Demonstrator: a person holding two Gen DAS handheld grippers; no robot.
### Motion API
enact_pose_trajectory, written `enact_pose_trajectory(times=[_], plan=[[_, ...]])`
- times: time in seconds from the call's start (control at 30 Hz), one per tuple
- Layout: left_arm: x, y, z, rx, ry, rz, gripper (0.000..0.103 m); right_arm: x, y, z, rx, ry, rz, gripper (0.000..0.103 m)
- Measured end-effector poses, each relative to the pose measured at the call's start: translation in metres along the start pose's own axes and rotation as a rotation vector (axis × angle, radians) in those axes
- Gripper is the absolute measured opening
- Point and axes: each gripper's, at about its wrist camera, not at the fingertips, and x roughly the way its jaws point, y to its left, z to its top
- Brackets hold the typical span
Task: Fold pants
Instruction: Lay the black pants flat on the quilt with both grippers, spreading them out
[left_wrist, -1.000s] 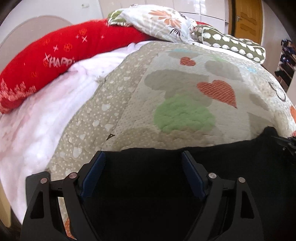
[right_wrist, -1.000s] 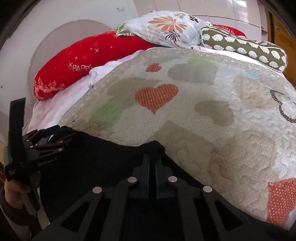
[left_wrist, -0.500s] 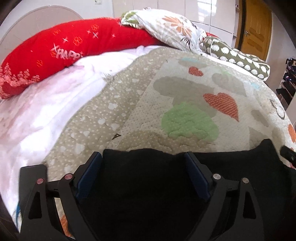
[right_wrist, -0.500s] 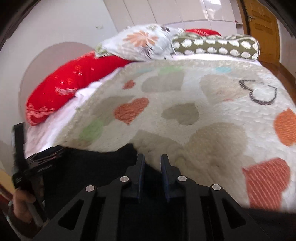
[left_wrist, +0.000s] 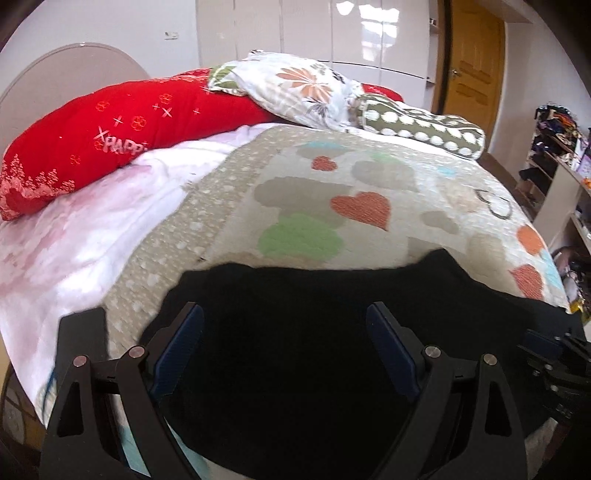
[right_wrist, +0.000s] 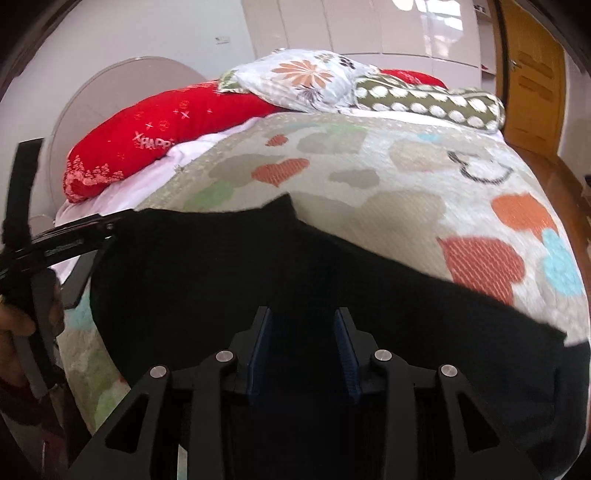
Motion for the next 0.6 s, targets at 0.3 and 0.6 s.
enact_pose_trajectory(times=[0.3,0.6], plan=[[0.006,-0.025,-0.023,-0.014,0.044,-0.051,0.091,0.011,-0.025,-0.014,0.056,0.007,-0.051,0.038],[0.027,-0.029,-0.039,-0.024,0.095,-0.047,0.091,0.024,-0.031,-0.008,0.05,0.003,-0.068,0.045]])
